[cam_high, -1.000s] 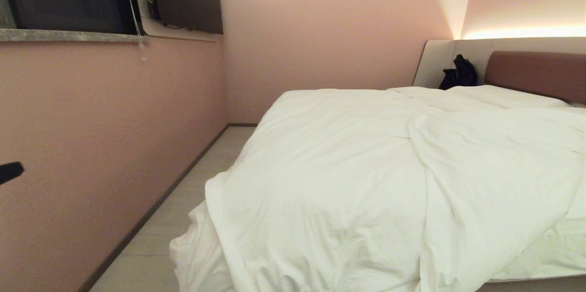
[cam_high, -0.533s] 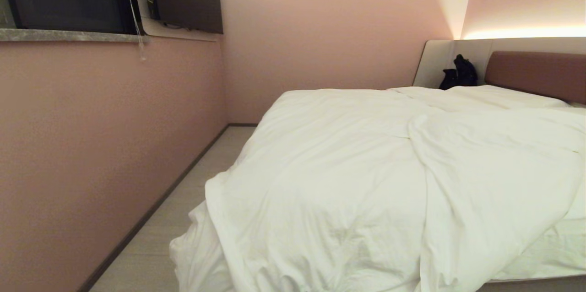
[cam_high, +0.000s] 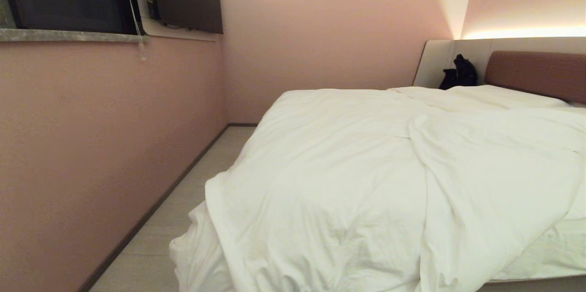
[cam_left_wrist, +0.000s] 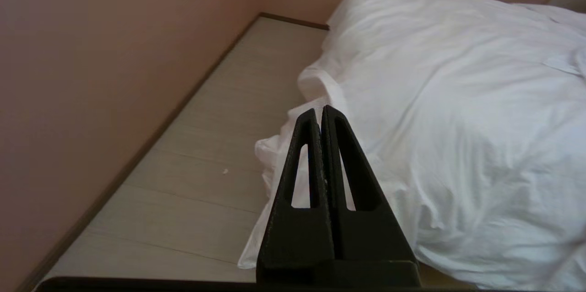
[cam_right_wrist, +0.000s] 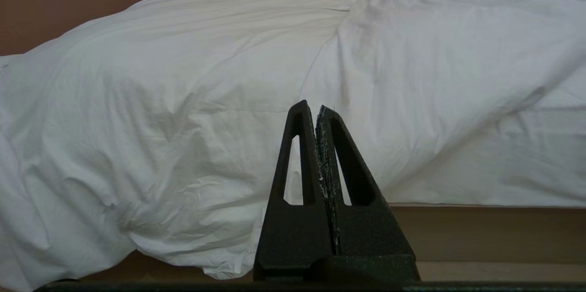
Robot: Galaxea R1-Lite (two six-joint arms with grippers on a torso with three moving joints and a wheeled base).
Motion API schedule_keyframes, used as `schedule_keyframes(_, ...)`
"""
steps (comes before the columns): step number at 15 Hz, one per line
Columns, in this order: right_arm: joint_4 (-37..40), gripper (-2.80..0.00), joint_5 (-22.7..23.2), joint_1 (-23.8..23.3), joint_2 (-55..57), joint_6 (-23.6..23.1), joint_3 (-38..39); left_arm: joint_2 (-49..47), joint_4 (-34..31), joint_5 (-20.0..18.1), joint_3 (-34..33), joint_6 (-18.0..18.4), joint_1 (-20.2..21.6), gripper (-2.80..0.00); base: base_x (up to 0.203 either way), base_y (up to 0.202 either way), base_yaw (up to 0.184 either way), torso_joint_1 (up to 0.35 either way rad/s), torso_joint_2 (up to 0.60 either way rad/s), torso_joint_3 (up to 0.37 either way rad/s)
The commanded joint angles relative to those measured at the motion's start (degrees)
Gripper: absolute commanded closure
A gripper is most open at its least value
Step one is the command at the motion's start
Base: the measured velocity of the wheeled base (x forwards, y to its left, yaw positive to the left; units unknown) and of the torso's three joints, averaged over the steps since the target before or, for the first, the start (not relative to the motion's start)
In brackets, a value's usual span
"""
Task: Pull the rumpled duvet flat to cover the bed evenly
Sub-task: Hold the folded corner of the quilt
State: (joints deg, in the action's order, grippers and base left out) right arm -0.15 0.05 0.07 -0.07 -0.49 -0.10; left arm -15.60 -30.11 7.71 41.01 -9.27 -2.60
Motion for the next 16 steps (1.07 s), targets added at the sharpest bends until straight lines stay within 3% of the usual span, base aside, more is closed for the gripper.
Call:
schedule_keyframes(1, -0.02, 0.0, 0.04, 0.01, 0.07, -0.03, 0.01, 3.17, 0.03, -0.46, -2.0, 0.98, 1.25, 0.0, 0.0, 0.0, 0.0, 0.0, 0.0, 0.0)
schedule_keyframes(6, -0.02, 0.0, 0.04, 0.01, 0.07, -0.03, 0.01, 14.47, 2.64, -1.95, -13.02, 3.79, 2.48, 0.0, 0.0, 0.0, 0.0, 0.0, 0.0, 0.0)
schedule_keyframes(12, -0.03, 0.0, 0.04, 0.01, 0.07, -0.03, 0.01, 15.6, 16.28, -4.83, -23.47, 6.88, 2.51, 0.0, 0.0, 0.0, 0.0, 0.0, 0.0, 0.0)
schedule_keyframes(16, -0.02, 0.0, 0.04, 0.01, 0.07, -0.03, 0.01, 15.6, 25.45, -5.33, -35.62, 11.53, 2.51, 0.0, 0.0, 0.0, 0.0, 0.0, 0.0, 0.0)
